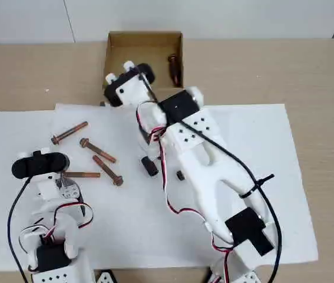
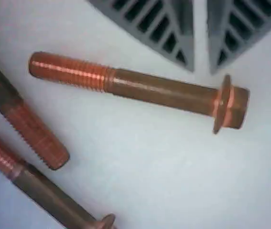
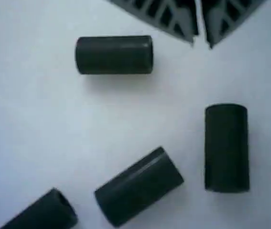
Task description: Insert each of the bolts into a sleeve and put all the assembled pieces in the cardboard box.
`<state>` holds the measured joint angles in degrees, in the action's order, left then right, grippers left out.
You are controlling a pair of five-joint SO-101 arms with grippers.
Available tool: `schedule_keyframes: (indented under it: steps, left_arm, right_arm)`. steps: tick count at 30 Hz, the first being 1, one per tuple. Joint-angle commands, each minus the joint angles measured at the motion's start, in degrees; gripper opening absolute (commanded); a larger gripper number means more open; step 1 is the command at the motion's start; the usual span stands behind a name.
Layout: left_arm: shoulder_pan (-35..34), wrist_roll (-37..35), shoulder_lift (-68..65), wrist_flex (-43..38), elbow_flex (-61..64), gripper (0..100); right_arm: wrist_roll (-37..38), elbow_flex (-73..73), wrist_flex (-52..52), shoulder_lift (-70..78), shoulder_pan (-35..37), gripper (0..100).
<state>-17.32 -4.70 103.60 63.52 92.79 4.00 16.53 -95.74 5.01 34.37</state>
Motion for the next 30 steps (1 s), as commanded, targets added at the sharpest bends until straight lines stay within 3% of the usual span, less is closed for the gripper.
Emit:
schedule_keyframes:
  steps: [1, 7, 13, 30]
  left_arm:
    - [-0.26, -0.35, 0.70, -0.09, -0.13, 1]
    - [0.00, -0.09, 0.70, -0.09, -0.13, 1]
    - [0.00, -0.18, 0.70, -0.09, -0.13, 1]
    - [0.00, -0.26, 0.70, -0.09, -0.13, 1]
  right_arm:
    - [-1.85, -1.67, 0.84, -1.98, 0.31, 0.8]
    - [-2.02, -3.60, 1.19, 1.36, 0.31, 1.6]
    - [-2.11, -3.60, 2.95, 6.02, 0.31, 12.4]
    - [-2.02, -3.52, 8.13, 13.93, 4.09, 12.8]
